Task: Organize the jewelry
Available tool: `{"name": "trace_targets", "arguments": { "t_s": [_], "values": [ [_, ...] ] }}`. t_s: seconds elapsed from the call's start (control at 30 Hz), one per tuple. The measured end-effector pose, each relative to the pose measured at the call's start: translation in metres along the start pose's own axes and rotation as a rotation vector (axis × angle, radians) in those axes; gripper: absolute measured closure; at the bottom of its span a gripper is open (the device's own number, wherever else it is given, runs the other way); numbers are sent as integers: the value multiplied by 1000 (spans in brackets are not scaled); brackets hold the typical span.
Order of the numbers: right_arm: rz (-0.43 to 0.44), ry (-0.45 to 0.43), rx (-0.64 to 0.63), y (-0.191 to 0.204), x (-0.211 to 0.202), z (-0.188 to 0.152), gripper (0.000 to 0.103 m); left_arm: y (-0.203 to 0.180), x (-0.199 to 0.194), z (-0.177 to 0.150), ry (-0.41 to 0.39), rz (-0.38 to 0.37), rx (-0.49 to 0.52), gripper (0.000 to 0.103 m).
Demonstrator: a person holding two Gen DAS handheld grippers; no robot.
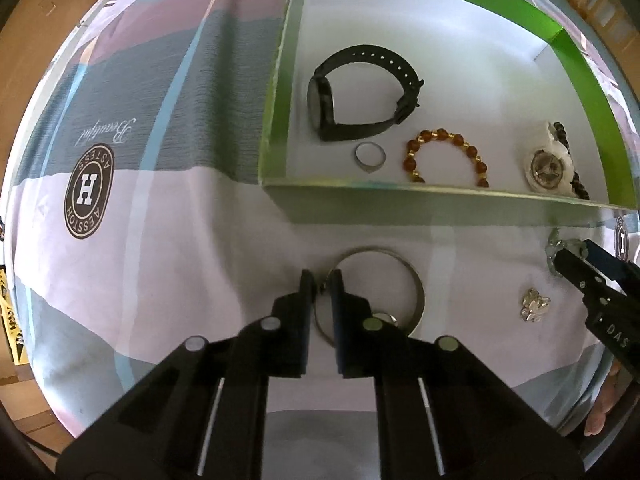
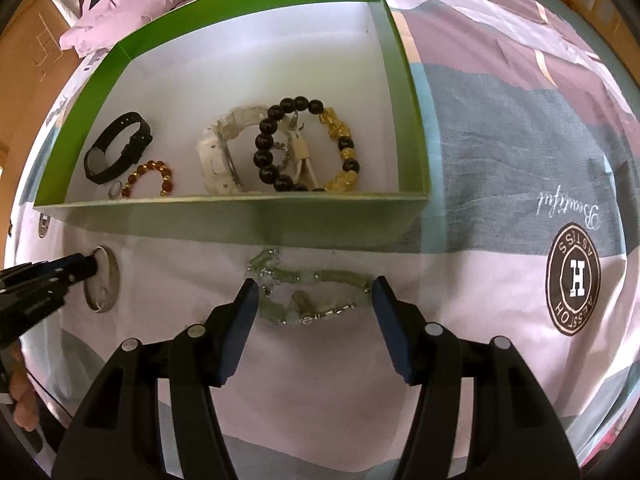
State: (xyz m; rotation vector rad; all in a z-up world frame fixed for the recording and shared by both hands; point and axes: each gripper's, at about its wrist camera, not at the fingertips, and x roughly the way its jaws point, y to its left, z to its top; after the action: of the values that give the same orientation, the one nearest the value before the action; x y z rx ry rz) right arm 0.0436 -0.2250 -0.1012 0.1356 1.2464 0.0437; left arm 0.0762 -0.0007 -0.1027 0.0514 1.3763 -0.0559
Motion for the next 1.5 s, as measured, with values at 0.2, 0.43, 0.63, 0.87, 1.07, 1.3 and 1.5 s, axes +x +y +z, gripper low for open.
{"name": "trace_targets", "arguments": {
  "t_s": [0.2, 0.43, 0.63, 0.87, 1.07, 1.3, 1.5],
  "values": [
    [-19, -11, -14, 13, 3, -4, 44, 7, -19, 7, -26, -54, -34, 97],
    [57, -22, 16, 8, -4, -3, 91, -1, -28, 13, -30, -71, -28, 96],
    [88, -68, 9, 6, -21, 2, 93, 6, -24, 7, -29, -76, -25, 96],
    [185, -168, 30, -1, -52, 8, 93, 7, -39, 12, -55, -111, -17, 95],
    [164, -214, -15, 1, -67, 8, 93, 4, -40, 12, -63, -87, 12, 94],
    [50, -83, -16, 1, -25, 2, 63, 4, -35, 13, -50, -91, 0, 94],
    [-21, -44, -50, 8, 0, -2, 41, 5, -34, 14, -51, -90, 2, 94]
  ]
}}
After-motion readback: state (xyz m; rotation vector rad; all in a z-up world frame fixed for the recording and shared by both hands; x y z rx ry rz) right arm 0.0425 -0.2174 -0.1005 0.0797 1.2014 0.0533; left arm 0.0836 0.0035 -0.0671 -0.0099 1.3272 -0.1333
